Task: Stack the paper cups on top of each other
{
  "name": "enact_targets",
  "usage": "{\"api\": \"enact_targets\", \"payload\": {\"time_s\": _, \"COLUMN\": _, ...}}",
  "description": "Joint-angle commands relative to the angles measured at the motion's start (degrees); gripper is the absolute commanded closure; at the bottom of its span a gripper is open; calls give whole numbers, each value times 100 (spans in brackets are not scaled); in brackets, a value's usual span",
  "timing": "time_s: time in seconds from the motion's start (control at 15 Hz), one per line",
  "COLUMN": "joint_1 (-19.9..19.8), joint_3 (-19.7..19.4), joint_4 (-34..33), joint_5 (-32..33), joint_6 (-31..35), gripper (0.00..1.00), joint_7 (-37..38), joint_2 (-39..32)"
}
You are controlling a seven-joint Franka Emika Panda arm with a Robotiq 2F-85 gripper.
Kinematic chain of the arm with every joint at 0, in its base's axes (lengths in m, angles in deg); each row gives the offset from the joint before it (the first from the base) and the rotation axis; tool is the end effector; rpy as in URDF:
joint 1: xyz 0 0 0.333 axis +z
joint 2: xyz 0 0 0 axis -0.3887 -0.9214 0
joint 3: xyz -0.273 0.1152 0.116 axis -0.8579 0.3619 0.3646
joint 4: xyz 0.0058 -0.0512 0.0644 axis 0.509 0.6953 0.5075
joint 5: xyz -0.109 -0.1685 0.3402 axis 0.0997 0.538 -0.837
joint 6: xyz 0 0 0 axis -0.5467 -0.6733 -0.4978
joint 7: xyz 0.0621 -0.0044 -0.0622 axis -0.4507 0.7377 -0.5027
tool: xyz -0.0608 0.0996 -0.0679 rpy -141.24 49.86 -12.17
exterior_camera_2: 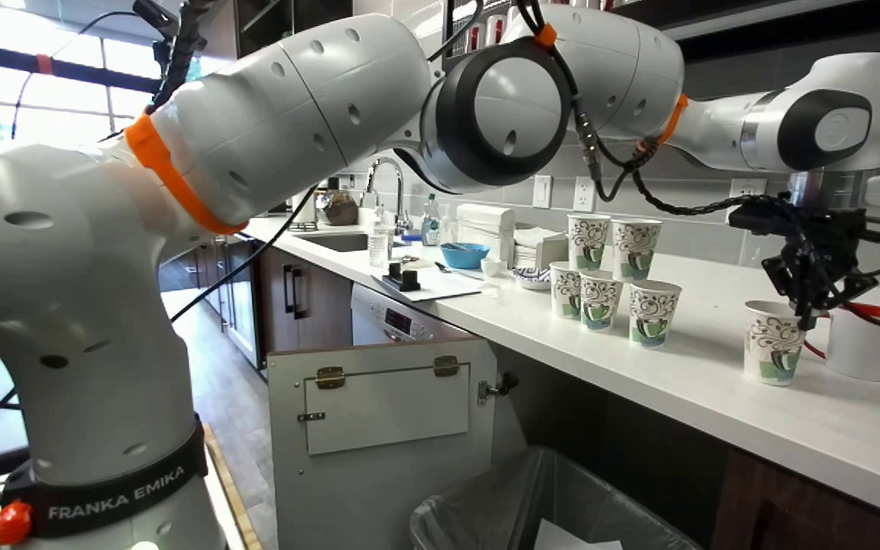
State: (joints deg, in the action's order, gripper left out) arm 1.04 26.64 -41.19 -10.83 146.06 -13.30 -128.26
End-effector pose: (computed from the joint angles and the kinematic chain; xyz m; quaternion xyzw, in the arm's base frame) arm 0.7486 -0.3327 0.3396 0.9805 -0.1758 0.0876 0.0007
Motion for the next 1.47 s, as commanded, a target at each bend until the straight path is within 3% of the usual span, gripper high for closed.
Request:
{"api": "enact_targets", "payload": {"time_s": 0.0, "joint_1": 30, "joint_3": -3, "joint_4": -333, "joint_5": 23, "joint_6": -398, "gripper": 99, "joint_7": 83, "joint_2": -105}}
{"api": "enact_targets", "payload": {"time_s": 0.67, "joint_1": 353, "joint_3": -147, "joint_4": -393, "joint_5": 409, "joint_6": -1063, "gripper": 99, "joint_7": -30, "joint_2": 840}}
{"api": "enact_targets", "payload": {"time_s": 1.4, "joint_1": 1176, "joint_3": -33, "joint_4": -408, "joint_5": 595, "joint_6": -1917, "gripper": 99, "joint_7": -543, "joint_2": 1985}}
